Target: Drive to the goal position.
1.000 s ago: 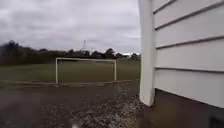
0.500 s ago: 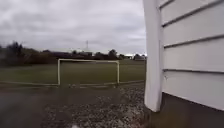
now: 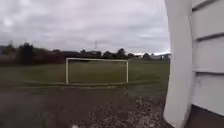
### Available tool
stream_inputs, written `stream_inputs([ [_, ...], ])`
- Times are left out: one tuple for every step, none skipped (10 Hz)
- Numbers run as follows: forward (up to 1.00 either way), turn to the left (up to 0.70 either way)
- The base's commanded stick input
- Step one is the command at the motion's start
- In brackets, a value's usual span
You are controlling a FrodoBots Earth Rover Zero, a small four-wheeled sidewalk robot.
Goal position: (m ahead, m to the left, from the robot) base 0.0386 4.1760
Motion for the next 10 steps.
stream_inputs([
  [0.7, 0.36],
  [0.7, 0.36],
  [0.7, 0.36],
  [0.7, 0.36],
  [0.7, 0.36],
  [0.7, 0.36],
  [0.7, 0.36],
  [0.7, 0.36],
  [0.7, 0.36],
  [0.51, 0.53],
])
